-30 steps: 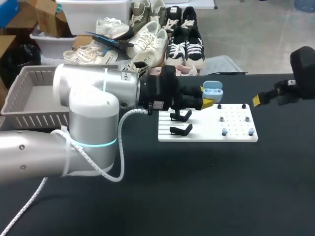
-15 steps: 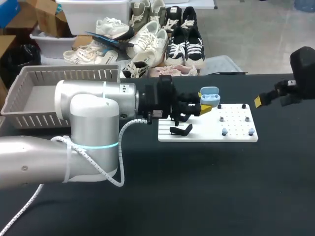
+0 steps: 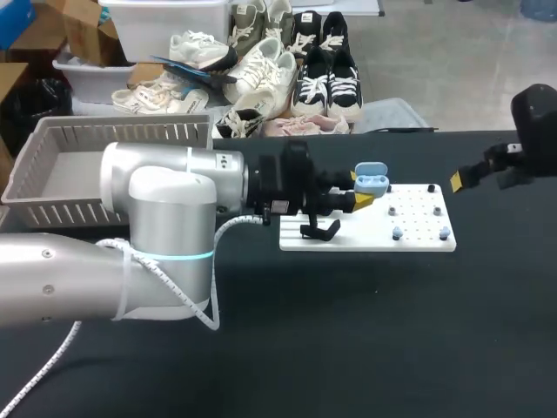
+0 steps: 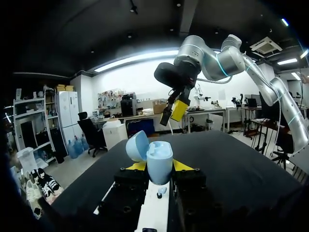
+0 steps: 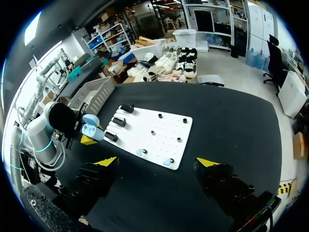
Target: Pick up each earbud case from the left stands, insert the matching earbuds, close the lid, and place the case in the box.
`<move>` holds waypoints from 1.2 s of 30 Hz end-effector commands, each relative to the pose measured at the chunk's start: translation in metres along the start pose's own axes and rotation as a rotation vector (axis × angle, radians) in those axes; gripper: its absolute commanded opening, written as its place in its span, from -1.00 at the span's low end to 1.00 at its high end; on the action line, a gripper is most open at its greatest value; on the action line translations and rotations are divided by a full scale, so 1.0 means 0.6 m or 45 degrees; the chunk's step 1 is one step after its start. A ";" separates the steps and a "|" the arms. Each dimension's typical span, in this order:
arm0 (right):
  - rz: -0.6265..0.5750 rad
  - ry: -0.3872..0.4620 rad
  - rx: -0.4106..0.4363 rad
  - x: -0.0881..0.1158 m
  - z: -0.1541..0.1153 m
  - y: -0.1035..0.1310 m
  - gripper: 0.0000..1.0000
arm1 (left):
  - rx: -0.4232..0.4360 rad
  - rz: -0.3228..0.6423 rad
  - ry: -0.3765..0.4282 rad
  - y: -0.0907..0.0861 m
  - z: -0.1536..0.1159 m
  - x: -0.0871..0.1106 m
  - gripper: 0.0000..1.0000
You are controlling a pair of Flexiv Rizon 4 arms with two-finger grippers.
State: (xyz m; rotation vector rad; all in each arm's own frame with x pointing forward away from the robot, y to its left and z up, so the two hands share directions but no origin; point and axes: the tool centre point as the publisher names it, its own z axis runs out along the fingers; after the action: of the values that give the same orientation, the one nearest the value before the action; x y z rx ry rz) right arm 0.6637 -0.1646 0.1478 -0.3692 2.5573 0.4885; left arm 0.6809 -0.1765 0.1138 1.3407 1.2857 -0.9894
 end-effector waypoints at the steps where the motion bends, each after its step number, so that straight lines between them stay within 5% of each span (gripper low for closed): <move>1: 0.001 0.004 0.031 -0.004 0.004 0.003 1.00 | -0.009 -0.001 -0.001 -0.004 -0.001 0.005 -1.00; 27: -0.018 0.021 0.012 -0.002 0.007 -0.013 1.00 | -0.025 -0.042 0.012 0.003 -0.006 0.009 -1.00; 36: -0.121 0.185 0.083 0.003 0.026 -0.029 1.00 | -0.025 -0.042 0.012 0.003 -0.006 0.009 -1.00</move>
State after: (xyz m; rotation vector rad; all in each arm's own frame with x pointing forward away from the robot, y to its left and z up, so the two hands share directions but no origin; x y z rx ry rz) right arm 0.6654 -0.1778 0.1293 -0.5032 2.6337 0.3786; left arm 0.6838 -0.1715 0.1101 1.3202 1.3266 -0.9953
